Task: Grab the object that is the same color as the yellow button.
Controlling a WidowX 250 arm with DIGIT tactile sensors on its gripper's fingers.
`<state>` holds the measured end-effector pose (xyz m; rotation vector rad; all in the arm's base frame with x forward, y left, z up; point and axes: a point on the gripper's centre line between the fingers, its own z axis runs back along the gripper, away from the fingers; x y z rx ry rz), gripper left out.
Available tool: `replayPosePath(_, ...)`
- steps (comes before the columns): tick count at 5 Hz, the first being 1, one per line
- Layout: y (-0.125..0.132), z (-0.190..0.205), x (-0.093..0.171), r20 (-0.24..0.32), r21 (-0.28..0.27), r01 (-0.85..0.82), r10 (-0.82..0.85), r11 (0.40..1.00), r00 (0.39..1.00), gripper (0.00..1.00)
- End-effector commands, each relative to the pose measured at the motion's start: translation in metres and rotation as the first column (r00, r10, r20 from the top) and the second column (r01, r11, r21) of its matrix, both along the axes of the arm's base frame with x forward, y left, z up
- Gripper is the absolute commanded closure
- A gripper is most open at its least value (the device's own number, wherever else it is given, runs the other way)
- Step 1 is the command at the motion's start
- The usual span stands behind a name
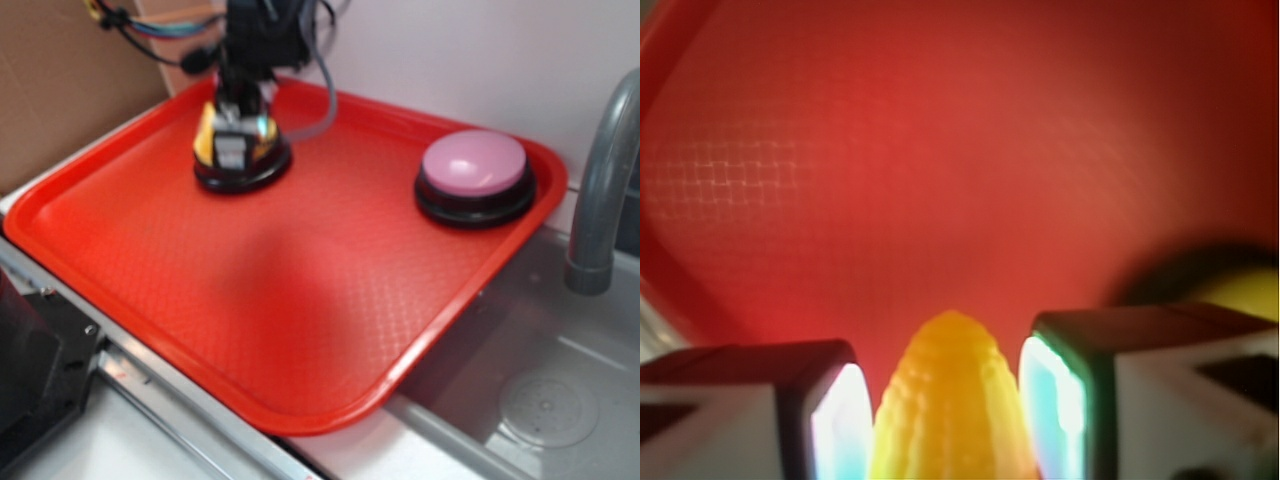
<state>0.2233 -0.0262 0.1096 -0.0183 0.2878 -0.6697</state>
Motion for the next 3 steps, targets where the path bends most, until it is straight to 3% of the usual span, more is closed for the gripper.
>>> replayPosePath(1,0.04,0.059,-0.014,0.132,0.049,-0.491,0.481,0.87,0.867,1.0)
replayPosePath(2,0.048,0.069,-0.023,0.204,0.051,-0.638,0.618,0.768,0.76,1.0)
replayPosePath(3,0.051,0.069,-0.019,0.222,0.087,-0.593,0.565,0.8,0.795,1.0)
